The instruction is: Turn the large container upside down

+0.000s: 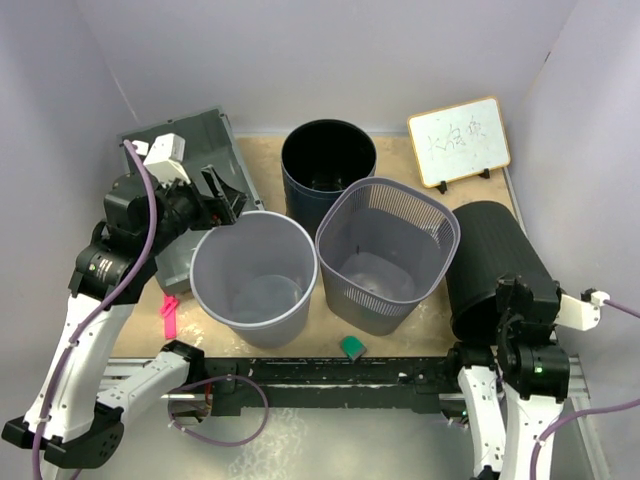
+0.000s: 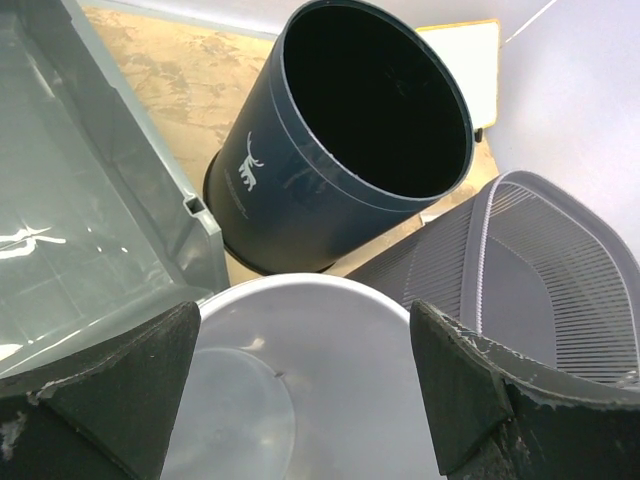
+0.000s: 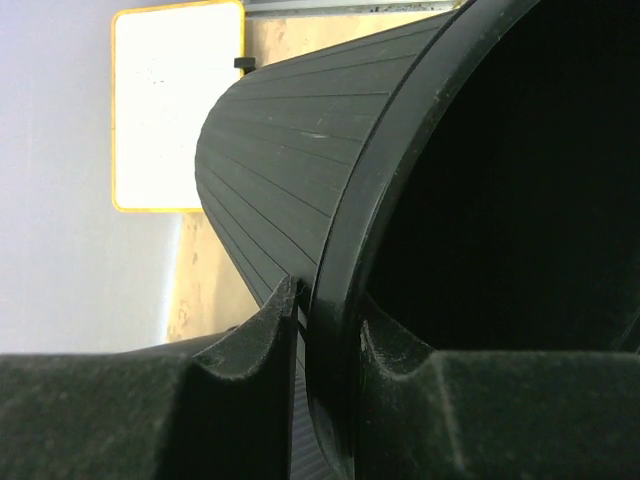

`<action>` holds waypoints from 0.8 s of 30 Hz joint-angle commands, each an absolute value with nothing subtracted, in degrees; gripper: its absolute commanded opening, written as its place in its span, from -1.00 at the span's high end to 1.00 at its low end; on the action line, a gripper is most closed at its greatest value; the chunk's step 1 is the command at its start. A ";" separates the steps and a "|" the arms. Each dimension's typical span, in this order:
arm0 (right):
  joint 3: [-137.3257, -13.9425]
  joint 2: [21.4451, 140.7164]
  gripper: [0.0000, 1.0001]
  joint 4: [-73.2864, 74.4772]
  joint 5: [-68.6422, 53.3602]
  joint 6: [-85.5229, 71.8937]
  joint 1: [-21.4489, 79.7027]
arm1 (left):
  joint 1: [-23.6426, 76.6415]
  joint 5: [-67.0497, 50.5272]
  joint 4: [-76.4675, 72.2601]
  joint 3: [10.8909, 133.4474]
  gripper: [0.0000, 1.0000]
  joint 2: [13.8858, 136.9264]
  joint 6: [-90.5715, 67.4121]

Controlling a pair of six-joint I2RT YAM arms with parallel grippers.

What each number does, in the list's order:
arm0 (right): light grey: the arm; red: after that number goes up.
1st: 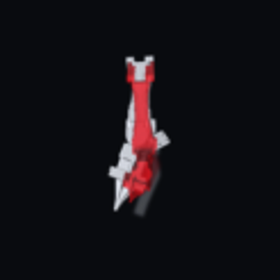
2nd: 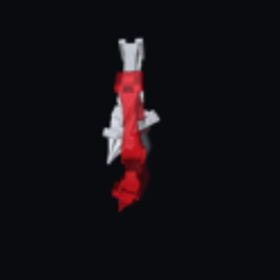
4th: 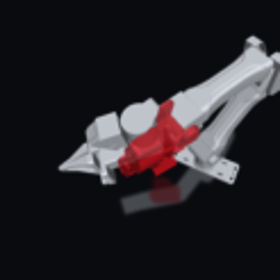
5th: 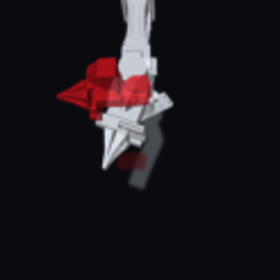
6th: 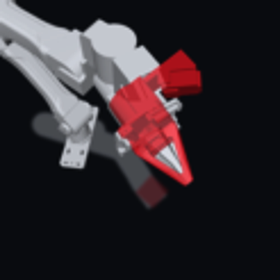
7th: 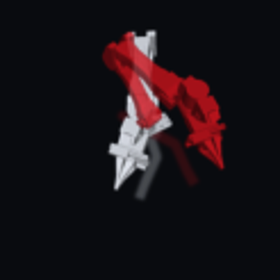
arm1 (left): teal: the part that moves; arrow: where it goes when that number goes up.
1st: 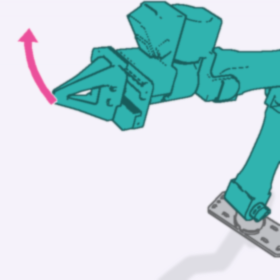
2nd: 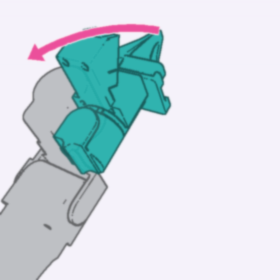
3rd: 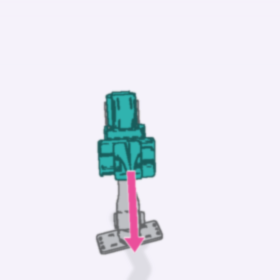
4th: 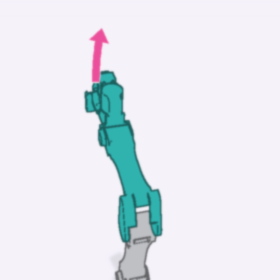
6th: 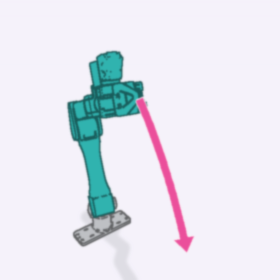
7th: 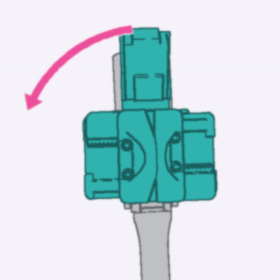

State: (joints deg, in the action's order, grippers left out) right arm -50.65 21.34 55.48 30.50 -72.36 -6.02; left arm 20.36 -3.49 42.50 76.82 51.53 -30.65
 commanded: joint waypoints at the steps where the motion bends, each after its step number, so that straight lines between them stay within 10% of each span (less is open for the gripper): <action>1: -47.16 21.84 0.54 61.78 28.72 -68.61 -5.66 | 20.61 -5.85 38.93 81.34 -0.65 52.84 -31.11; 14: -40.69 28.08 0.25 48.42 16.18 -60.29 -5.71 | 20.57 -15.74 33.61 94.53 -0.66 60.27 -37.08; 24: -43.94 32.84 -0.40 53.05 15.42 -53.78 -5.67 | 22.81 -18.59 30.00 98.54 -0.66 65.40 -39.88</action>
State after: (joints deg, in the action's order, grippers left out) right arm -42.85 30.17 44.07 14.06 -58.85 -5.63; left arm 20.93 -17.37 33.36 97.01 65.01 -38.59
